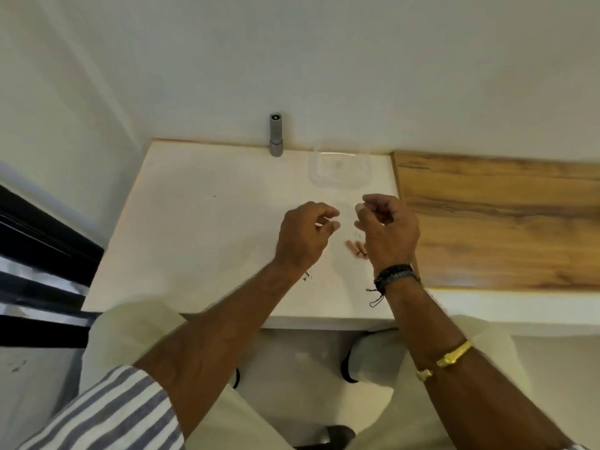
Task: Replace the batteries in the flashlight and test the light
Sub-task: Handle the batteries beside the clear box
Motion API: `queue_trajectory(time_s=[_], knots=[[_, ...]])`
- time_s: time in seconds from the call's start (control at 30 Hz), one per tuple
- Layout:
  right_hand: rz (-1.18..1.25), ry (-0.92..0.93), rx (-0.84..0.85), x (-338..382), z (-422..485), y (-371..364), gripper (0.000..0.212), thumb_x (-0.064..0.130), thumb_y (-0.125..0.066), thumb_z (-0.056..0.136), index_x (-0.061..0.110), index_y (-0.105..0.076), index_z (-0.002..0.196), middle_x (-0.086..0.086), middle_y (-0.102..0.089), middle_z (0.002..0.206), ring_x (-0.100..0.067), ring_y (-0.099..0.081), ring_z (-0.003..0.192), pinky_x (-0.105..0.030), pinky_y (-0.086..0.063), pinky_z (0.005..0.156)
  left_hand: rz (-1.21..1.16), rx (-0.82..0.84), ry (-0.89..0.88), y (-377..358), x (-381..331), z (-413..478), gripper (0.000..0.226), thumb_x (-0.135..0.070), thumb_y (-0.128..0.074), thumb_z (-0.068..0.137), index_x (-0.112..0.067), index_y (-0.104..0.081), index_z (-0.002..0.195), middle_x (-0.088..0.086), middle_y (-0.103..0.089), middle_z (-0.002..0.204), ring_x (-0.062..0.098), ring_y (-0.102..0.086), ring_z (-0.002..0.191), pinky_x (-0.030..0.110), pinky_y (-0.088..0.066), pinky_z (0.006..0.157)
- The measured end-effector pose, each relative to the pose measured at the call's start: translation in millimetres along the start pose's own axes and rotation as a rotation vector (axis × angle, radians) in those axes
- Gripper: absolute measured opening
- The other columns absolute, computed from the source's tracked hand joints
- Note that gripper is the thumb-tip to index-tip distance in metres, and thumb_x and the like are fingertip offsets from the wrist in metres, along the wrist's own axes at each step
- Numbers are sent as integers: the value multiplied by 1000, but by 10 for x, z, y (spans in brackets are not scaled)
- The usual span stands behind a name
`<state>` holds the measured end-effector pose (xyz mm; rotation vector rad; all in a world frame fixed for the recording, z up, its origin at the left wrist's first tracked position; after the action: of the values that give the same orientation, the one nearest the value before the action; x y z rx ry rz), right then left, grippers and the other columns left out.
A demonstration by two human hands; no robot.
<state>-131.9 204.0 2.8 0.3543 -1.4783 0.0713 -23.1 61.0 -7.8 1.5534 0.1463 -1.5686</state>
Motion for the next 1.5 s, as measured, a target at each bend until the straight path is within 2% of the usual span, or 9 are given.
queue_trajectory(time_s=[0.1, 0.23, 0.4, 0.5, 0.63, 0.8, 1.2, 1.37, 1.5], knots=[[-41, -96, -10, -228, -29, 288, 13, 10, -77, 86, 21, -76, 92, -3, -75, 85, -20, -74, 78, -46, -65, 68, 94, 166, -28, -298, -27, -102, 27, -20, -74, 88, -14, -72, 115, 1, -72, 113, 16, -67, 100, 37, -57, 87], [-233, -167, 1, -506, -62, 513, 17, 12, -77, 86, 28, -74, 88, 8, -72, 79, -11, -71, 71, -46, -65, 70, 265, 329, -82, -646, -57, -164, 31, -20, -67, 93, -17, -68, 124, 1, -66, 127, 19, -59, 117, 33, -44, 102], [-504, -151, 89, -679, -61, 447, 19, 23, -79, 87, 18, -77, 105, 4, -73, 89, -16, -68, 83, -38, -59, 85, 433, 395, -107, -830, -18, -140, 22, -13, -65, 93, -14, -71, 115, 7, -68, 116, 25, -59, 108, 42, -49, 94], [-625, -140, 127, -723, -52, 388, 30, 35, -77, 89, 15, -76, 112, -2, -76, 98, -18, -69, 90, -28, -52, 79, 551, 429, -171, -858, -14, -156, 21, -17, -58, 99, -15, -72, 114, 5, -68, 113, 22, -57, 105, 40, -51, 89], [-711, -124, 157, -711, -13, 297, 27, 36, -76, 89, 17, -77, 107, -2, -76, 101, -15, -65, 86, -25, -47, 73, 582, 481, -224, -847, -8, -180, 22, -16, -55, 100, -16, -74, 112, 5, -69, 109, 21, -56, 102, 39, -52, 86], [-753, -126, 218, -683, -16, 212, 23, 33, -81, 86, 19, -75, 104, -2, -71, 105, -18, -67, 90, -32, -57, 77, 569, 469, -220, -803, 34, -221, 20, -12, -59, 98, -17, -72, 113, 4, -68, 107, 20, -55, 98, 38, -53, 82], [-813, -79, 270, -612, 18, 101, 11, 29, -69, 96, 21, -74, 103, 1, -74, 99, -20, -67, 91, -32, -55, 76, 491, 346, -236, -612, 95, -209, 18, -13, -61, 97, -12, -72, 111, 4, -67, 105, 20, -56, 98, 35, -54, 77], [-722, -10, 273, -370, 305, -49, 8, 27, -70, 94, 20, -73, 97, 2, -72, 98, -20, -65, 91, -36, -55, 78, 486, 234, -310, -429, -58, 125, 13, -15, -64, 95, -11, -73, 103, 5, -67, 96, 20, -56, 89, 35, -52, 68], [-692, 82, 256, -41, 718, -280, 7, 27, -72, 93, 21, -73, 97, 2, -73, 100, -18, -66, 92, -37, -56, 80, 536, 174, -345, -297, -157, 600, 15, -18, -62, 97, -12, -73, 105, 7, -68, 97, 21, -56, 88, 31, -50, 71]])
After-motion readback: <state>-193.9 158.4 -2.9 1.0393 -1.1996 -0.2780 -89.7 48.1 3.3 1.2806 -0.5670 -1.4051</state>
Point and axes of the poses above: each hand's wrist, its own z-axis towards the middle knuckle, its own y-axis out of the back of the hand, x = y × z, the point moved 8 cm from there along z, towards the middle knuckle
